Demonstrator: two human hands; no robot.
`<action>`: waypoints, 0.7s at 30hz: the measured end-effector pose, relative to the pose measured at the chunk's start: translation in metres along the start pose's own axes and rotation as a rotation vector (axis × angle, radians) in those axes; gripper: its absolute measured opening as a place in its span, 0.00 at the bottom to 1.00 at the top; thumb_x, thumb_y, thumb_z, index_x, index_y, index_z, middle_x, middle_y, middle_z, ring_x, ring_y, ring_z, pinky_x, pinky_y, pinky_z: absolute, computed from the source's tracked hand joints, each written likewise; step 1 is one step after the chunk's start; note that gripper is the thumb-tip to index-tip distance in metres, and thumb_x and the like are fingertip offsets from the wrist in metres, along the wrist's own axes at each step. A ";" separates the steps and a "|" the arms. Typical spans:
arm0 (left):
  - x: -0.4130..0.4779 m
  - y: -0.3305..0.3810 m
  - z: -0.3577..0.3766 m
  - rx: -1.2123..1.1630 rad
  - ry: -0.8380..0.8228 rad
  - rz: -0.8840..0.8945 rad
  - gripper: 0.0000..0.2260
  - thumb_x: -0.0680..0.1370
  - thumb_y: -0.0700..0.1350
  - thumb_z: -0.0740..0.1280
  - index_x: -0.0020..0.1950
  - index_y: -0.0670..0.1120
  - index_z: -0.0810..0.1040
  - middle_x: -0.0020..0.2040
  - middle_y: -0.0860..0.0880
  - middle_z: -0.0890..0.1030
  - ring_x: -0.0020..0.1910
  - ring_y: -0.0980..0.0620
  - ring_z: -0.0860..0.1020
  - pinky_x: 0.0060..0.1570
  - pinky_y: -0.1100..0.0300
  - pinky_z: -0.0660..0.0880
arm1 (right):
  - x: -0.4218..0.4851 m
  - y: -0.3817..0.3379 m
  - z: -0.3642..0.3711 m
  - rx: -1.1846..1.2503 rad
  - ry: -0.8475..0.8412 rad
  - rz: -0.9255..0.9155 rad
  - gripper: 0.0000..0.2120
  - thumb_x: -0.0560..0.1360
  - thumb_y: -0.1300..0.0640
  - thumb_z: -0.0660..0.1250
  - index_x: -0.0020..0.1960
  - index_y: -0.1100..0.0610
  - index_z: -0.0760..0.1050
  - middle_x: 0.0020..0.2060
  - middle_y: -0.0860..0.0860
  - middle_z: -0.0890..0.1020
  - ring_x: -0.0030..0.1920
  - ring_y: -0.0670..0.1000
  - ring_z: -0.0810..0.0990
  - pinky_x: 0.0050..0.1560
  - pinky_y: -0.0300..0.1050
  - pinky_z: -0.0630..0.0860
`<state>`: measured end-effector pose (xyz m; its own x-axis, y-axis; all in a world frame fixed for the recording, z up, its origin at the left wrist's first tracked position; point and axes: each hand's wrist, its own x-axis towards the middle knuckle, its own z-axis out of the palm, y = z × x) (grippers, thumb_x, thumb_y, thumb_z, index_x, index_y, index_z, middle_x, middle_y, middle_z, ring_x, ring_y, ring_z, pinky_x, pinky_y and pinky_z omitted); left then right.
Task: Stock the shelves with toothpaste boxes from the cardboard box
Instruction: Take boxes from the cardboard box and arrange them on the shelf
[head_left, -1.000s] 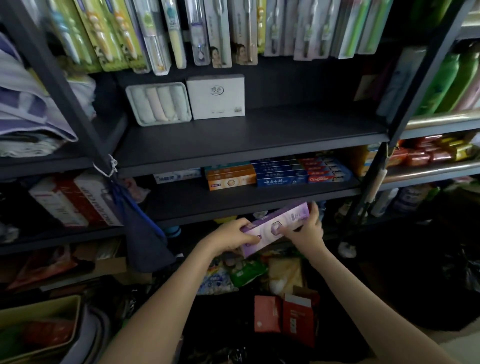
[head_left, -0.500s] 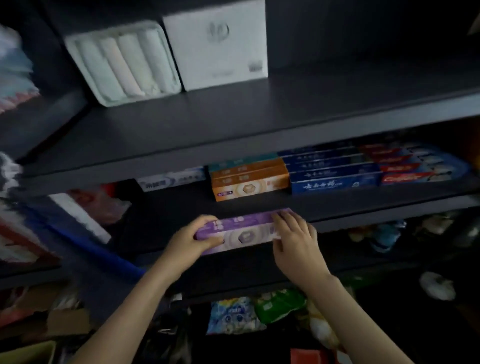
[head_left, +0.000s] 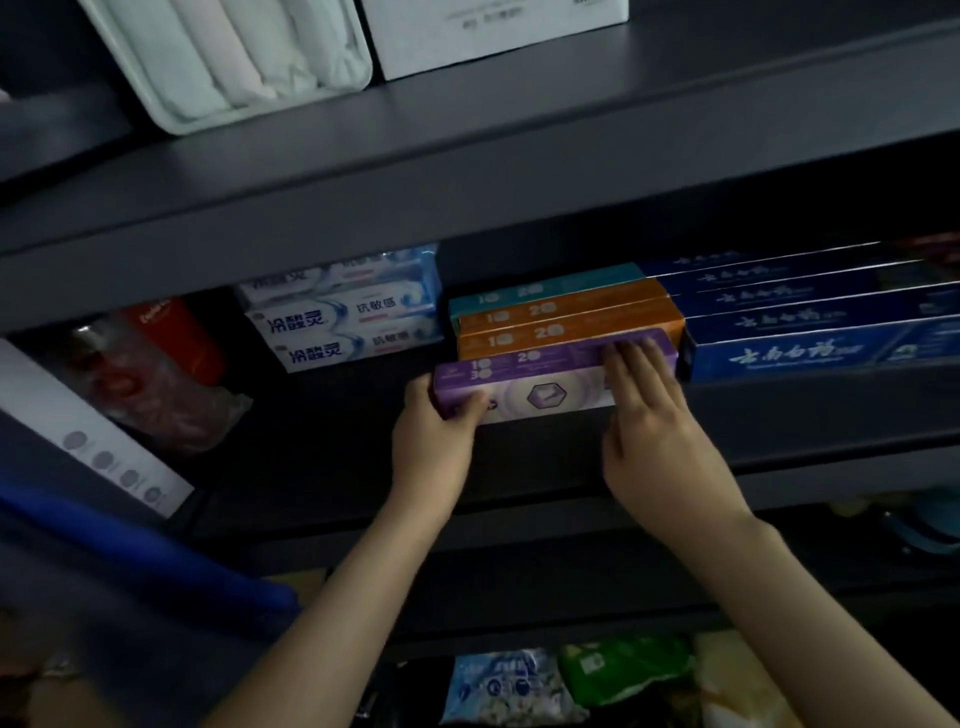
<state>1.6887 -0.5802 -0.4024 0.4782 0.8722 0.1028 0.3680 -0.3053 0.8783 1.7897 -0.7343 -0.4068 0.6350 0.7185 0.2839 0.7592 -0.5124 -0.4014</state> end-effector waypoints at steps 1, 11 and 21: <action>0.000 0.001 0.003 -0.007 0.000 0.004 0.17 0.76 0.49 0.69 0.63 0.49 0.72 0.46 0.59 0.74 0.43 0.64 0.73 0.38 0.73 0.65 | 0.003 0.000 -0.001 0.022 -0.004 0.009 0.34 0.80 0.59 0.56 0.78 0.56 0.39 0.77 0.51 0.40 0.72 0.44 0.33 0.66 0.40 0.37; -0.001 0.017 0.024 -0.016 -0.032 -0.015 0.16 0.78 0.47 0.67 0.66 0.49 0.71 0.52 0.56 0.75 0.44 0.61 0.72 0.38 0.72 0.64 | 0.009 0.016 -0.013 0.044 -0.075 0.045 0.35 0.80 0.60 0.56 0.77 0.56 0.36 0.76 0.50 0.36 0.70 0.43 0.29 0.66 0.36 0.43; -0.124 0.036 0.060 0.053 0.091 0.523 0.18 0.79 0.41 0.62 0.67 0.38 0.70 0.63 0.42 0.73 0.64 0.49 0.71 0.65 0.65 0.65 | -0.073 0.034 -0.026 0.163 0.178 -0.004 0.25 0.76 0.63 0.57 0.73 0.63 0.62 0.72 0.58 0.66 0.74 0.52 0.56 0.75 0.42 0.51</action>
<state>1.6903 -0.7219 -0.4114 0.5388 0.6271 0.5625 0.1399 -0.7251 0.6743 1.7731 -0.8161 -0.4184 0.6580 0.6189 0.4290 0.7379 -0.4162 -0.5313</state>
